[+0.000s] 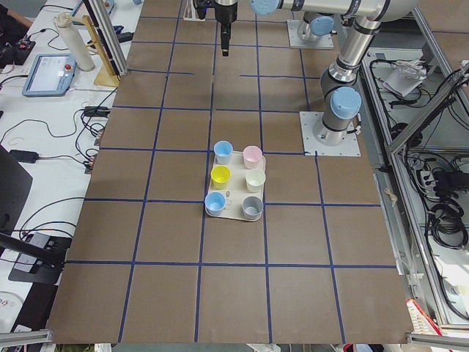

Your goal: Transfer IKEA cup to right arm and place on rack

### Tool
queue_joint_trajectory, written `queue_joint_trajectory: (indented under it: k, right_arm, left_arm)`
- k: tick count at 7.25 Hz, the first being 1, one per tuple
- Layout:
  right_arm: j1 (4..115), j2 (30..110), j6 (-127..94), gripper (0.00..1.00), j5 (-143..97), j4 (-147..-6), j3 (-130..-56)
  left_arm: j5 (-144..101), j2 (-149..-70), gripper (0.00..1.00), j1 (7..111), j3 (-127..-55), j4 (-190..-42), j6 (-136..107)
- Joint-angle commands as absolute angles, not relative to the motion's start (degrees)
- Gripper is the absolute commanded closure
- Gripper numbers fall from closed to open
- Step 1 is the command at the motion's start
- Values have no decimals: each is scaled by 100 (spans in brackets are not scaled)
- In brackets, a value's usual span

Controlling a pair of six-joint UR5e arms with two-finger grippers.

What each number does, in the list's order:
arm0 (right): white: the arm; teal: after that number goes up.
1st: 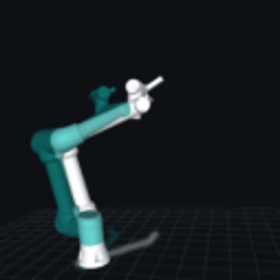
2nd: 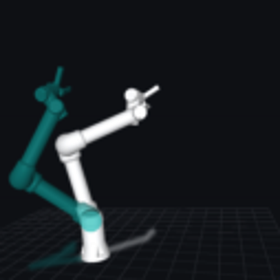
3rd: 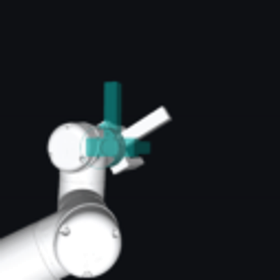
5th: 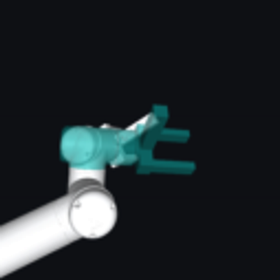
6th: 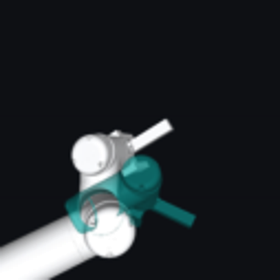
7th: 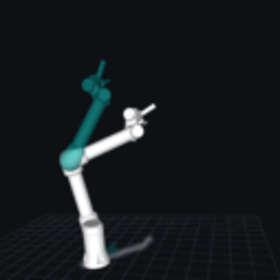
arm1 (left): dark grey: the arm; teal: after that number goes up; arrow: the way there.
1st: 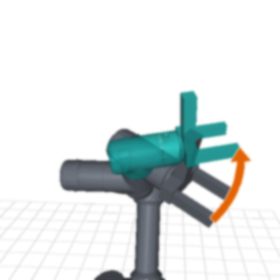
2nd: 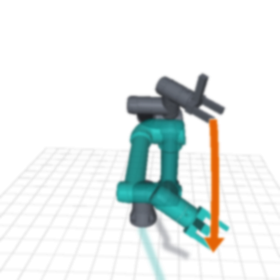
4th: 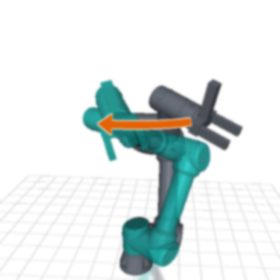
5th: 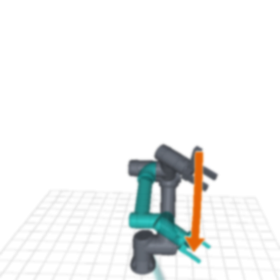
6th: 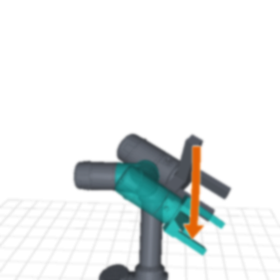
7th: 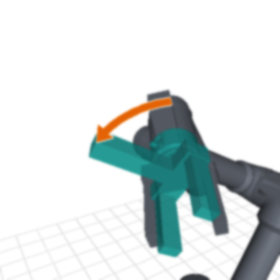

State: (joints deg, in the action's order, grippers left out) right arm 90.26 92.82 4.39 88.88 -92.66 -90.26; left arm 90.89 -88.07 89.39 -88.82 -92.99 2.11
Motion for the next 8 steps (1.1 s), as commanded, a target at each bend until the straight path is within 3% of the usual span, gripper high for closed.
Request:
queue_joint_trajectory:
  k: [1, 4, 8]
  right_arm:
    - [9018, 9264, 431, 0, 8938, -9378, -9035]
    - [9018, 9264, 404, 0, 8947, -9317, -9009]
    - [9018, 9272, 404, 0, 8947, -9272, -9009]
  left_arm:
    - [9088, -8798, 0, 8938, -8877, -9299, 211]
    - [9097, -8789, 0, 8721, -8912, -9342, 716]
    - [9035, -8946, 0, 6492, -9288, -9291, 4103]
